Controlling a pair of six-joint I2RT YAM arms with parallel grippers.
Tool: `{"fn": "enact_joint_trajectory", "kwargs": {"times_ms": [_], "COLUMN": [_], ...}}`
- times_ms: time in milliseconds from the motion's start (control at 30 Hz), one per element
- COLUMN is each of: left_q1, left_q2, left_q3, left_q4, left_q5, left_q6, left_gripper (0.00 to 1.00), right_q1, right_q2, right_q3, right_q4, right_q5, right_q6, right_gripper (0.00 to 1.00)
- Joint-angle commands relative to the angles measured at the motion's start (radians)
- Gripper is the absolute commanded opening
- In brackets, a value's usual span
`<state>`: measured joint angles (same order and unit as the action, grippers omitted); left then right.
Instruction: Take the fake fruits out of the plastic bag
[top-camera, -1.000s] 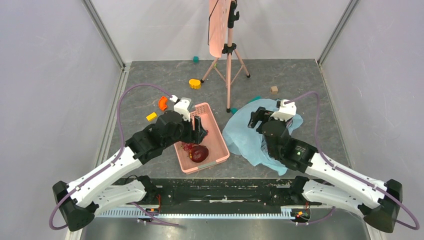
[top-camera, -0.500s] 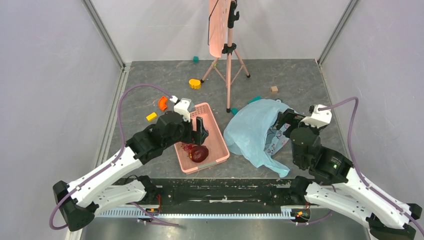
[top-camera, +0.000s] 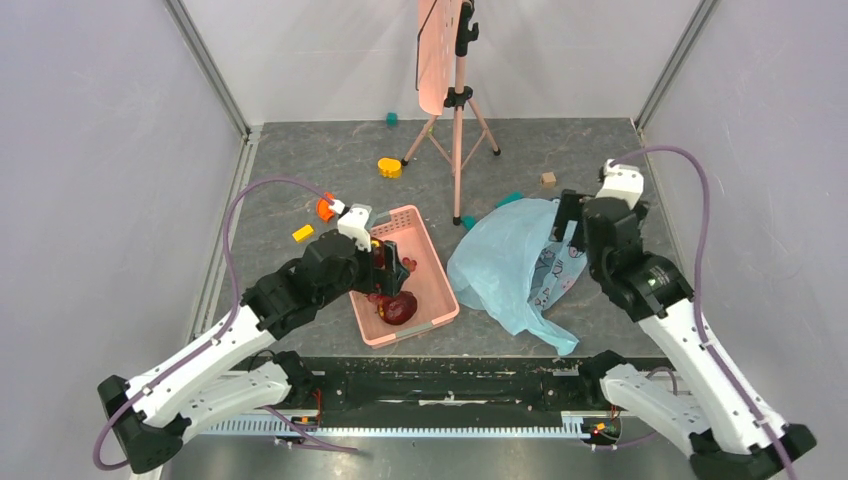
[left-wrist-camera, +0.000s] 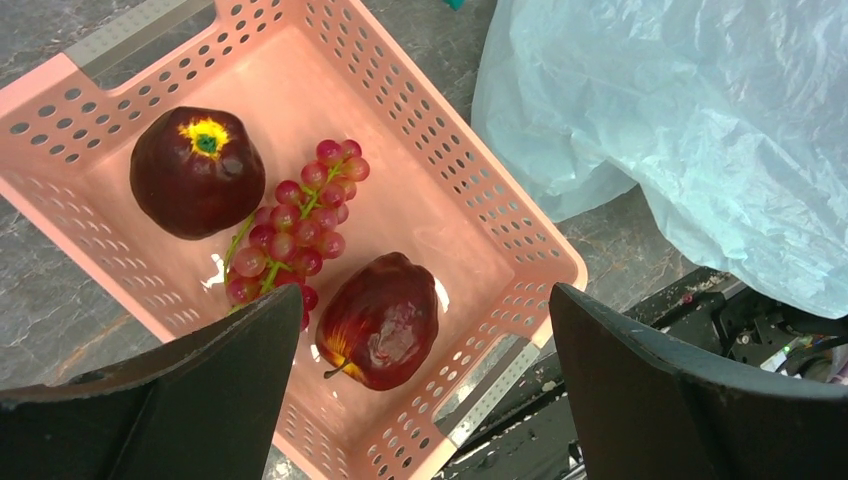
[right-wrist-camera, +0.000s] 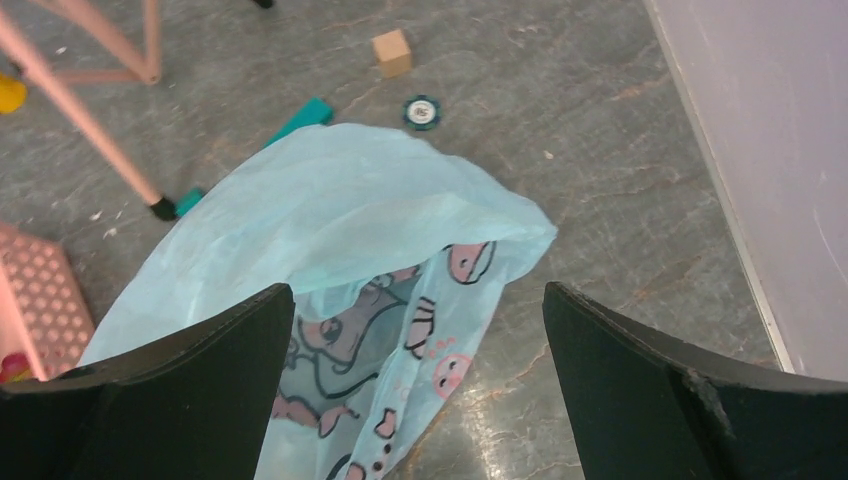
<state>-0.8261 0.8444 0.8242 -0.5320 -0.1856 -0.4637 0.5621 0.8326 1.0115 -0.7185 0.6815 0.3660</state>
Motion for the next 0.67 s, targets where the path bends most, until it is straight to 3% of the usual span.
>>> {"fn": "enact_joint_trajectory", "kwargs": {"times_ms": [0,100,167,400,633], "left_q1": [0.004,0.004,0.005,0.004,0.004], "left_q2": [-0.044,-0.073,-0.088,-0.236,-0.257], "left_q3": [-0.024,-0.058,-0.067,-0.156,-0.148], "left_q4": [-0.013,-0.031,-0.062,-0.052,-0.103], "left_q5": [-0.024,-0.064,-0.087,-0.118,-0.170], "left_q6": [-0.027,-0.046,-0.053,-0.080,-0.093], "left_gripper": [1.00,1.00,1.00,1.00,1.00], "right_q1": [-0.273,-0.446,-0.492,-0.504,-0.504], "right_q2": [0.005,-0.015,-0.055,-0.175,-0.203], "right_q3": [0.014,-0.049,-0.123,-0.242,-0.254], "right_q4": [0.128,0.191,0.241,0.278,0.253], "right_q5": [-0.447,-0.646,-0.678,-0.564,-0.465], "right_q6": [-0.145,-0.116,-0.094,-0.069,-0.076], "right_gripper": [0.98,0.98,0.98,0.98,0.98]}}
